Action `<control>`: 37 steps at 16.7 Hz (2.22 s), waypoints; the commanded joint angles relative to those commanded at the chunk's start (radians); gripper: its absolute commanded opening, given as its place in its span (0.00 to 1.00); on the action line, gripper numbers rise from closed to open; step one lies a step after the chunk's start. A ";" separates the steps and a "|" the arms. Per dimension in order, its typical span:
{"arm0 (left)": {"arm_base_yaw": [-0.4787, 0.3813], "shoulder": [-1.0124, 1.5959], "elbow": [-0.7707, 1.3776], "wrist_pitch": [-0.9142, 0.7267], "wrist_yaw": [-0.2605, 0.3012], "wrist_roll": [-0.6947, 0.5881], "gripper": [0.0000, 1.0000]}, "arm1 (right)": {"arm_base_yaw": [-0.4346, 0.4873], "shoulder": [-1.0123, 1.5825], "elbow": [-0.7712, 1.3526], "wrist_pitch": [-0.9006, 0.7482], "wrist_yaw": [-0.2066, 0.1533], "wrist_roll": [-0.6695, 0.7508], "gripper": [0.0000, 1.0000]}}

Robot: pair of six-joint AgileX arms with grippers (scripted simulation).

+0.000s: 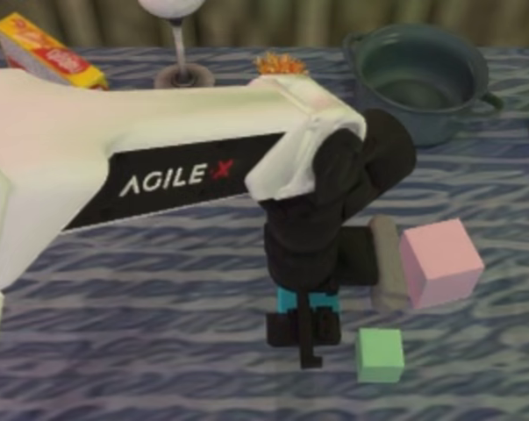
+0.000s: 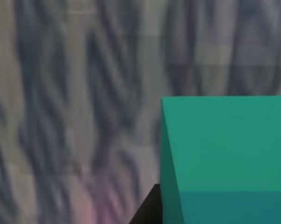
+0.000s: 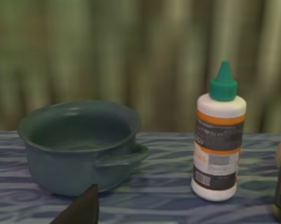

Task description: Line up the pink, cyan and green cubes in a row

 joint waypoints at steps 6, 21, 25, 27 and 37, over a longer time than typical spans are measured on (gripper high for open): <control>0.003 0.034 -0.038 0.072 0.000 -0.003 0.00 | 0.000 0.000 0.000 0.000 0.000 0.000 1.00; -0.007 0.109 -0.127 0.236 0.001 -0.006 0.45 | 0.000 0.000 0.000 0.000 0.000 0.000 1.00; -0.007 0.109 -0.127 0.236 0.001 -0.006 0.75 | 0.000 0.000 0.000 0.000 0.000 0.000 1.00; -0.007 0.109 -0.127 0.236 0.001 -0.006 0.90 | 0.000 0.000 0.000 0.000 0.000 0.000 1.00; -0.005 0.109 -0.127 0.236 0.001 -0.006 1.00 | 0.000 0.000 0.000 0.000 0.000 0.000 1.00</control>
